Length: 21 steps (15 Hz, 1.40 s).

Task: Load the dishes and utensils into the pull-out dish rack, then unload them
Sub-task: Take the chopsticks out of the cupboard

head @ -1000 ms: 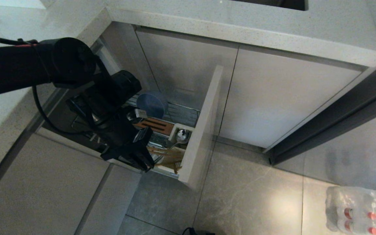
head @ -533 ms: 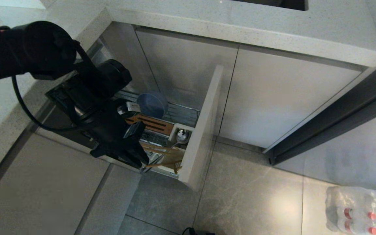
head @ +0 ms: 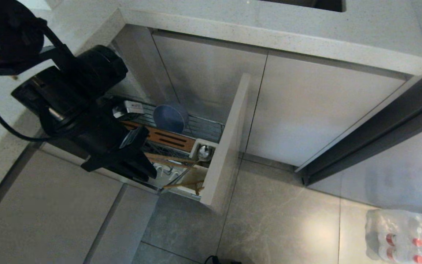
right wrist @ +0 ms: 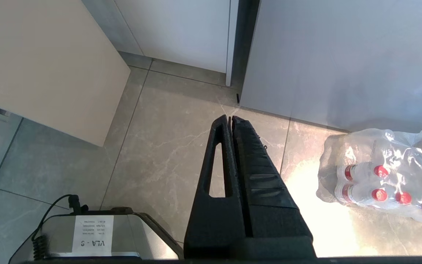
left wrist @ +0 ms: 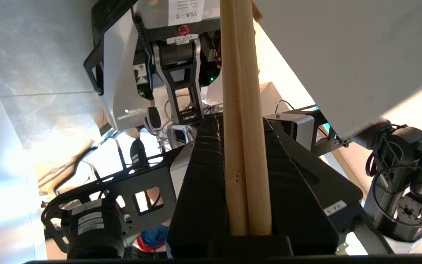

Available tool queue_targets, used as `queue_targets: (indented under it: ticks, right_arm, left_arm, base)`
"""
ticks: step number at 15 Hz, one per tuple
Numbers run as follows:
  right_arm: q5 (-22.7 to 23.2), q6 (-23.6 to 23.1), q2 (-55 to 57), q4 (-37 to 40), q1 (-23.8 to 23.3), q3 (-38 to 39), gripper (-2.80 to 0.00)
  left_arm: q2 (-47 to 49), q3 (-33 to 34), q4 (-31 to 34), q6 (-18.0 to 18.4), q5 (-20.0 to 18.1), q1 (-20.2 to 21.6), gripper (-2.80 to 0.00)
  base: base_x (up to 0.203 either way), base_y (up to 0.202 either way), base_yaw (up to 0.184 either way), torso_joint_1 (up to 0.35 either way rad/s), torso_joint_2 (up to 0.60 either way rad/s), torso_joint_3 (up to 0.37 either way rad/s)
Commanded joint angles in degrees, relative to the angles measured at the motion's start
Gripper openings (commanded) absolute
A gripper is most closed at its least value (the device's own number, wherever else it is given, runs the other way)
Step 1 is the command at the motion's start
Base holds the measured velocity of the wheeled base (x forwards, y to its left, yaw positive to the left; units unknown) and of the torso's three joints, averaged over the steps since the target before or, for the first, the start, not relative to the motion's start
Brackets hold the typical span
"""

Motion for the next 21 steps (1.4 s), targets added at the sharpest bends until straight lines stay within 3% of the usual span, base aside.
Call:
queue_targets:
  ticks: [1, 14, 21]
  right_arm:
    - [0.0, 0.01, 0.09, -0.02, 0.0, 0.0, -2.8]
    - [0.0, 0.01, 0.09, -0.02, 0.0, 0.0, -2.8]
    - [0.0, 0.01, 0.09, -0.02, 0.0, 0.0, -2.8]
  left_arm:
    - [-2.15, -0.01, 0.45, -0.18, 0.1, 0.0, -2.8]
    - [-17.19, -0.01, -0.14, 0.35, 3.61, -0.9, -2.8]
    - [-27.63, -0.01, -4.81, 0.35, 3.96, -1.85, -2.8]
  base:
    - [0.0, 0.0, 0.0, 0.0, 0.0, 0.0]
    - [0.0, 0.0, 0.0, 0.0, 0.0, 0.0]
    - [0.0, 0.0, 0.0, 0.0, 0.0, 0.0]
